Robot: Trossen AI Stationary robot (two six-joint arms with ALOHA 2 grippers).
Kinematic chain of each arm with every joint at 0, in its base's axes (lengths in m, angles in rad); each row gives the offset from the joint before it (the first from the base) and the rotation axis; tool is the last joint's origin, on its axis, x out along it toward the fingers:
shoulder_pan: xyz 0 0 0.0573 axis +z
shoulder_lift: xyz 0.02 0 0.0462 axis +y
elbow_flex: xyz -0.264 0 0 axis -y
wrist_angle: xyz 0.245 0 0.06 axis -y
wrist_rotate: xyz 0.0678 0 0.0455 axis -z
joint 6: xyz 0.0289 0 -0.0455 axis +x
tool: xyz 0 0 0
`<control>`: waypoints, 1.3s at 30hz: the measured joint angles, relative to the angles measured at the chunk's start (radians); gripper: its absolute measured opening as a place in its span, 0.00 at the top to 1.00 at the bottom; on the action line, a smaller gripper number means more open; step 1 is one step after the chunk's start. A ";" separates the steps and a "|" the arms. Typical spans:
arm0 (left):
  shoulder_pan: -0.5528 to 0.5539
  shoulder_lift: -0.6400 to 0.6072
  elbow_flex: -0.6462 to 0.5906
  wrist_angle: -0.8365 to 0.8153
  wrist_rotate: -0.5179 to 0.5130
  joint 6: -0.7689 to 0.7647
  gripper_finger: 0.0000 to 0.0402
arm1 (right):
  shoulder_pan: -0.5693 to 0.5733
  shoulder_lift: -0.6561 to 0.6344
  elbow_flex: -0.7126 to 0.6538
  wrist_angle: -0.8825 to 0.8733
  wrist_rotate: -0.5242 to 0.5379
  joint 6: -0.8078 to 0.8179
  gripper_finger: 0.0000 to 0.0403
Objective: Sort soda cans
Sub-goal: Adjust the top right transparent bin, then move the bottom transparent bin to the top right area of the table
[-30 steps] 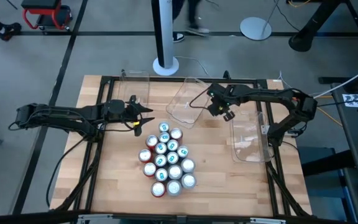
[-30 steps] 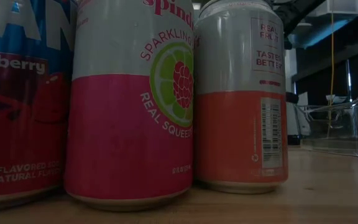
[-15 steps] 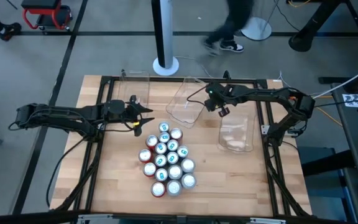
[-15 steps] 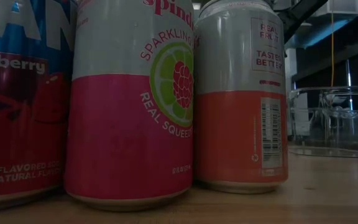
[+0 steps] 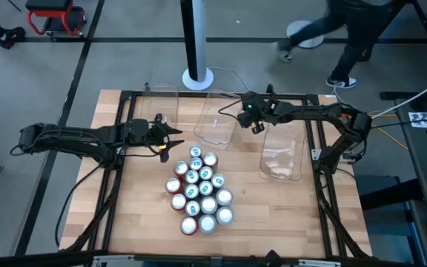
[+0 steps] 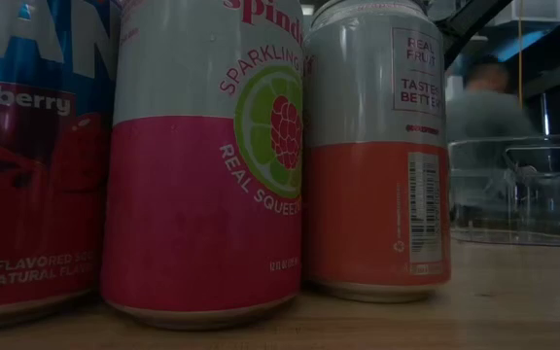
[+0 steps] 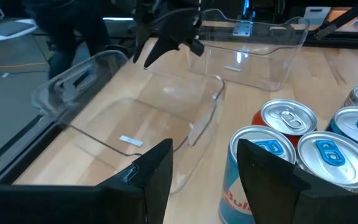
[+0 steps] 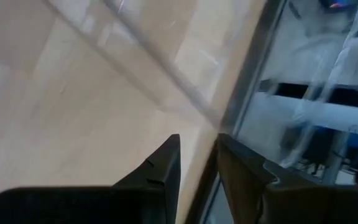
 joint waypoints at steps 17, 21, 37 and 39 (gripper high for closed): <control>0.000 0.000 0.000 -0.011 0.000 0.003 0.58 | -0.044 0.083 -0.001 0.285 -0.035 -0.004 0.74; 0.000 0.000 0.000 -0.011 0.000 0.003 0.58 | -0.050 0.107 -0.001 0.328 -0.040 -0.008 0.74; 0.000 0.000 0.000 -0.012 0.000 0.013 0.58 | 0.111 -0.280 0.174 -0.435 -0.019 -0.042 0.74; 0.000 0.000 0.000 -0.012 0.000 0.011 0.58 | 0.149 -0.336 0.198 -0.557 -0.018 0.018 0.74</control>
